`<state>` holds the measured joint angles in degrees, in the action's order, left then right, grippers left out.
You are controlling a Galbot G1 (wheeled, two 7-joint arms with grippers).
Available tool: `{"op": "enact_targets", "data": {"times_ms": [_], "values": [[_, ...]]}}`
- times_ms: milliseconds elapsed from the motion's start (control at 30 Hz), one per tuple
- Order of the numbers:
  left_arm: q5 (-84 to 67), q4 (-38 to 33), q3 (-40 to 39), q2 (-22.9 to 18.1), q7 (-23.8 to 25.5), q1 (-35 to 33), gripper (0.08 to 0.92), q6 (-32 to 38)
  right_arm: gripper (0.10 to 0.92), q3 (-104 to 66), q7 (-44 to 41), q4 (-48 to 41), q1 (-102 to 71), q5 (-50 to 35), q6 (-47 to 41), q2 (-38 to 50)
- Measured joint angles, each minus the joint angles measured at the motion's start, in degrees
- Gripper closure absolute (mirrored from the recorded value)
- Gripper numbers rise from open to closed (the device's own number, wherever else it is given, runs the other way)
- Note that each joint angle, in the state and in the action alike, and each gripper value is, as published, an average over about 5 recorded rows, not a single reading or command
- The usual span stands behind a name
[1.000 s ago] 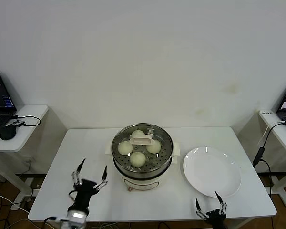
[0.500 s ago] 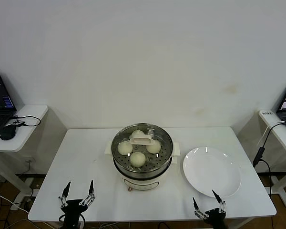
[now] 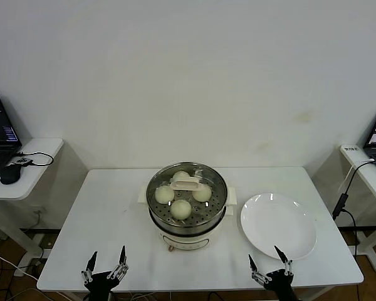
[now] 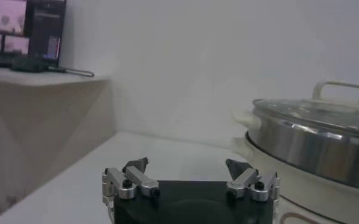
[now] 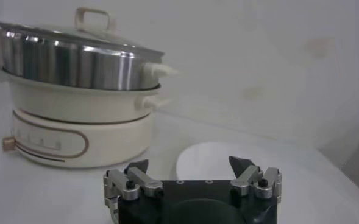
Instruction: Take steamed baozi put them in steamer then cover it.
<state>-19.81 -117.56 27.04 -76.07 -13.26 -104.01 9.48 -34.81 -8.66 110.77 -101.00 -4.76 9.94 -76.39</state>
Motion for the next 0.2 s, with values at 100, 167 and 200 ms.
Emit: {"op": "enact_targets", "data": {"times_ms": [100,167,200], "values": [[-0.4,0.1,-0.4,0.1,0.0,-0.1,0.177,-0.3,0.202,0.4,0.2,0.0,0.3,-0.4,-0.3,-0.2],[-0.6,0.1,-0.6,0.2,0.0,-0.1,0.177,-0.5,0.202,0.6,0.4,-0.1,0.6,-0.5,-0.3,-0.4],[-0.6,0.1,-0.7,0.2,-0.1,-0.2,0.177,-0.6,0.203,0.6,0.4,-0.1,0.6,-0.5,-0.3,-0.4]]}}
